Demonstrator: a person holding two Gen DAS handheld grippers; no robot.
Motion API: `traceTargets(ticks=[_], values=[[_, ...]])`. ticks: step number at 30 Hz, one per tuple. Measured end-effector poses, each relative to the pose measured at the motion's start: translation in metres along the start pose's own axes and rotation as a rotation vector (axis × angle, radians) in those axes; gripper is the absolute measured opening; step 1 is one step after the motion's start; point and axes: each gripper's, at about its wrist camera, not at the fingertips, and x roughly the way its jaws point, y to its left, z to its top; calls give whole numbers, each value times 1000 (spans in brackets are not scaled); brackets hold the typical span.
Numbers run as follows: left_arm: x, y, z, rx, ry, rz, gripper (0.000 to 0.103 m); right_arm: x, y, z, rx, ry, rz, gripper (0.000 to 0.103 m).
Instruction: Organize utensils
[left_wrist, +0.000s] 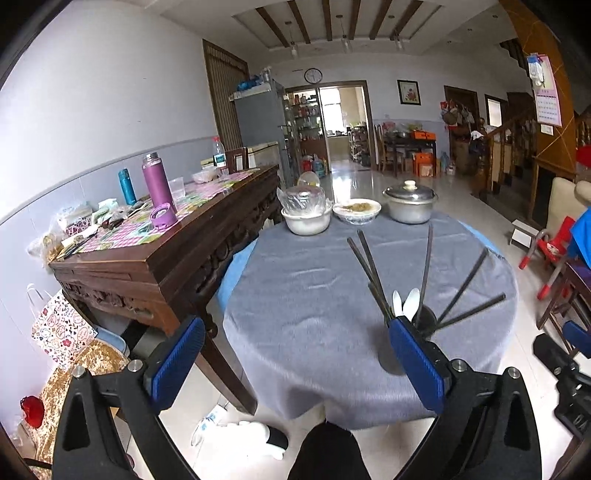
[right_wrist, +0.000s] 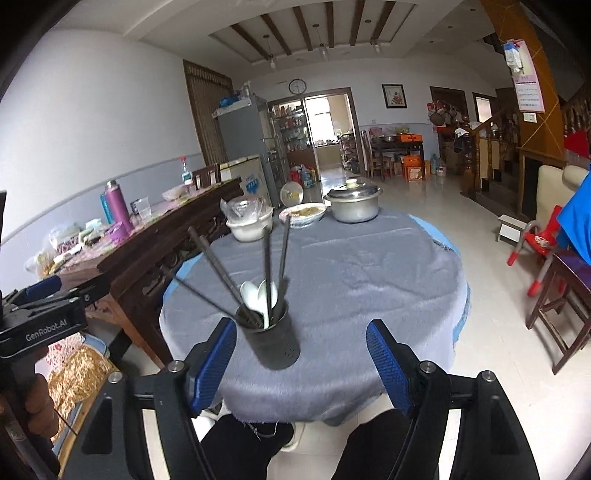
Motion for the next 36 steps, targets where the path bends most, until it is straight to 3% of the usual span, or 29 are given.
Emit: traceTargets(ticks=[17,36], values=[[-9,0,-11,9,5,-21,100,1,26,-4,-15,26,-60,76],[-5,23,-18,-45,17,-30,100,5,47,-5,-59,41,-62,76]])
